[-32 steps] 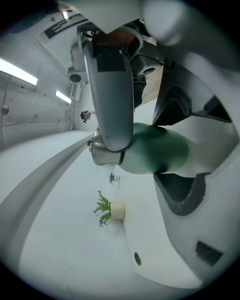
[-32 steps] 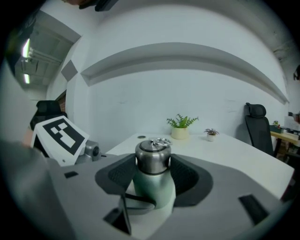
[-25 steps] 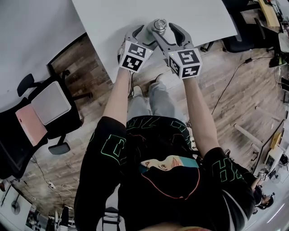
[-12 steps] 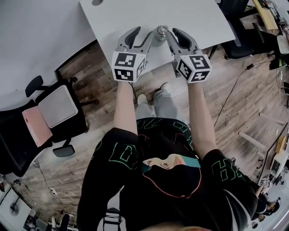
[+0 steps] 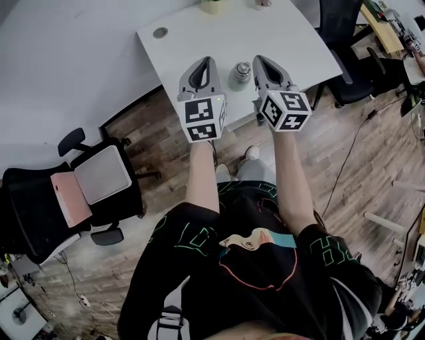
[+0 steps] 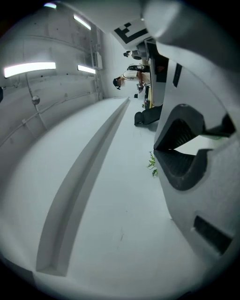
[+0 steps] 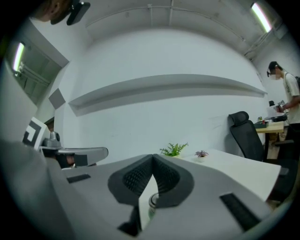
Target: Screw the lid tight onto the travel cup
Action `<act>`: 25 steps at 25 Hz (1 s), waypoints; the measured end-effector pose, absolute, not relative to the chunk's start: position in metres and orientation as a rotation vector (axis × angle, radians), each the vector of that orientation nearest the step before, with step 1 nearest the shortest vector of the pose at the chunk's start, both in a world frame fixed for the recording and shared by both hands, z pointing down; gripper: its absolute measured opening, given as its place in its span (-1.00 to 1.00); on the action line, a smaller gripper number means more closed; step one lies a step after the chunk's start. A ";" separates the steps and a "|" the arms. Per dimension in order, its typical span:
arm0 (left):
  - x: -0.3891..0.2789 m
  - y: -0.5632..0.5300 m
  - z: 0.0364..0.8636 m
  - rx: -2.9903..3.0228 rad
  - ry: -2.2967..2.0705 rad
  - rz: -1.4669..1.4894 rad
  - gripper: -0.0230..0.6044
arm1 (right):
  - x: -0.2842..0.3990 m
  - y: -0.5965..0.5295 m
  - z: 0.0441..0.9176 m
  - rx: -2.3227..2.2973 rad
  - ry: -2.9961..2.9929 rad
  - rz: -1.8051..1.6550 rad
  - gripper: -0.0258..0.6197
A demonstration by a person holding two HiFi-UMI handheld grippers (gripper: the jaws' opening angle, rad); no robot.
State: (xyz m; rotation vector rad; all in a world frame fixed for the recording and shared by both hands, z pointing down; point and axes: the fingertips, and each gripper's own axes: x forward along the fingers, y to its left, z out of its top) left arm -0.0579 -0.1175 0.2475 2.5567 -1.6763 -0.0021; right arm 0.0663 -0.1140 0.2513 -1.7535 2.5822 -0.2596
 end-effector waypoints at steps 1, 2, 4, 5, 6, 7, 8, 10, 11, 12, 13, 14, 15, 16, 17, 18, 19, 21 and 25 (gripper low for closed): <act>-0.060 -0.117 0.243 2.559 -1.705 0.009 -0.93 | 0.064 -0.115 0.249 -1.773 2.587 -0.253 -0.91; -0.062 -0.116 0.239 2.560 -1.730 0.014 -0.93 | 0.060 -0.115 0.246 -1.784 2.594 -0.239 -0.91; -0.065 -0.115 0.230 2.567 -1.762 0.008 -0.93 | 0.055 -0.116 0.236 -1.769 2.596 -0.211 -0.91; -0.067 -0.115 0.225 2.575 -1.774 -0.001 -0.93 | 0.054 -0.117 0.231 -1.750 2.596 -0.202 -0.91; -0.068 -0.115 0.221 2.581 -1.784 -0.008 -0.93 | 0.053 -0.118 0.226 -1.736 2.596 -0.193 -0.91; -0.070 -0.116 0.218 2.584 -1.792 -0.013 -0.93 | 0.053 -0.118 0.222 -1.732 2.597 -0.184 -0.91; -0.071 -0.116 0.215 2.585 -1.799 -0.019 -0.93 | 0.054 -0.119 0.220 -1.734 2.598 -0.177 -0.91; -0.073 -0.116 0.210 2.590 -1.807 -0.031 -0.93 | 0.056 -0.121 0.216 -1.739 2.598 -0.171 -0.91; -0.072 -0.116 0.207 2.594 -1.809 -0.035 -0.93 | 0.057 -0.122 0.215 -1.738 2.598 -0.167 -0.91; -0.072 -0.116 0.205 2.600 -1.809 -0.037 -0.93 | 0.057 -0.122 0.213 -1.735 2.600 -0.163 -0.91; -0.071 -0.117 0.204 2.605 -1.809 -0.038 -0.93 | 0.056 -0.123 0.211 -1.731 2.602 -0.156 -0.91; -0.071 -0.117 0.203 2.608 -1.808 -0.040 -0.93 | 0.055 -0.123 0.210 -1.728 2.606 -0.147 -0.91; -0.072 -0.118 0.203 2.607 -1.807 -0.043 -0.93 | 0.054 -0.124 0.209 -1.724 2.611 -0.138 -0.91; -0.073 -0.120 0.202 2.606 -1.807 -0.045 -0.93 | 0.052 -0.125 0.208 -1.723 2.616 -0.130 -0.91; -0.074 -0.121 0.202 2.605 -1.806 -0.047 -0.93 | 0.051 -0.127 0.208 -1.723 2.620 -0.123 -0.91; -0.074 -0.122 0.201 2.607 -1.804 -0.050 -0.93 | 0.051 -0.127 0.207 -1.725 2.623 -0.117 -0.91; -0.074 -0.123 0.200 2.608 -1.802 -0.053 -0.93 | 0.052 -0.128 0.206 -1.728 2.625 -0.112 -0.91; -0.073 -0.124 0.201 2.608 -1.797 -0.055 -0.93 | 0.053 -0.128 0.205 -1.733 2.629 -0.102 -0.91; -0.067 -0.123 0.200 2.618 -1.780 -0.071 -0.93 | 0.055 -0.124 0.203 -1.739 2.640 -0.079 -0.91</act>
